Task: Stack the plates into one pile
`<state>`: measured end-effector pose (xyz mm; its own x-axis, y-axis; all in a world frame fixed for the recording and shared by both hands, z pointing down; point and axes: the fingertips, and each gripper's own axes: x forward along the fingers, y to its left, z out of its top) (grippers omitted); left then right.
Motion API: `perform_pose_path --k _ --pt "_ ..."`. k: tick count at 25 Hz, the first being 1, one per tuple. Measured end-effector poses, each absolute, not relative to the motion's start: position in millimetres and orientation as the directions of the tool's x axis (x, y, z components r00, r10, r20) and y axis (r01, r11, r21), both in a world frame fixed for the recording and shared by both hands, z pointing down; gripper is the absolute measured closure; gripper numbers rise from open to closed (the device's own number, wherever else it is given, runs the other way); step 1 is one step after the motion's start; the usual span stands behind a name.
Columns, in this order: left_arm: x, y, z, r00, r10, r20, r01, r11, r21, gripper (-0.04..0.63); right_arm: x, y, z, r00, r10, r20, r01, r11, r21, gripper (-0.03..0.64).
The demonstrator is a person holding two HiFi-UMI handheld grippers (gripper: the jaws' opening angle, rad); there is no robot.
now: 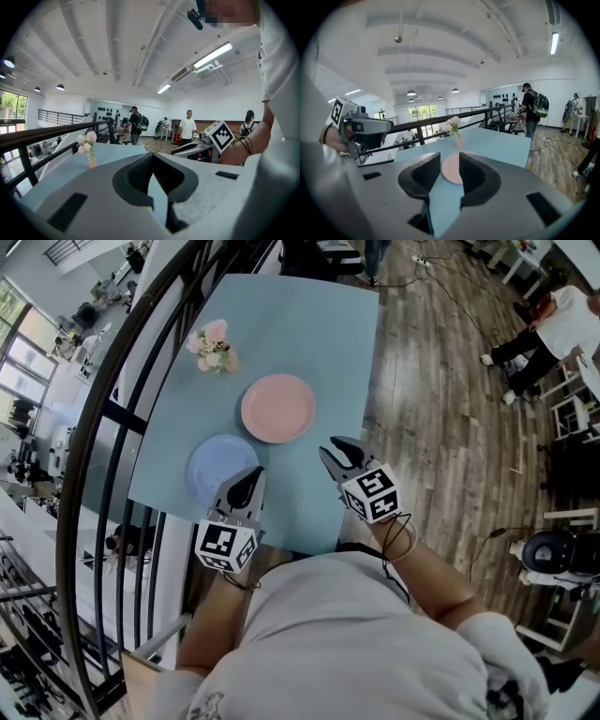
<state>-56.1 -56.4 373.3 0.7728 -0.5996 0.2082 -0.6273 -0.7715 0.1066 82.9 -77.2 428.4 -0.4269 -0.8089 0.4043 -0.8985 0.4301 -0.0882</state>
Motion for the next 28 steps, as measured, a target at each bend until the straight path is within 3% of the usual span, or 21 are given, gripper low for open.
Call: perform_pose_path --k 21,28 --pt "-100.3 39.1 363.1 0.577 -0.79 0.207 -0.813 -0.58 0.05 0.591 47.5 -7.1 423.6 -0.616 -0.707 0.347 -0.78 0.609 -0.143 0.488" --pt "-121.9 39.2 367.9 0.546 -0.811 0.208 -0.835 -0.548 0.054 0.591 22.8 -10.9 433.0 -0.635 -0.666 0.391 -0.759 0.633 -0.155 0.486"
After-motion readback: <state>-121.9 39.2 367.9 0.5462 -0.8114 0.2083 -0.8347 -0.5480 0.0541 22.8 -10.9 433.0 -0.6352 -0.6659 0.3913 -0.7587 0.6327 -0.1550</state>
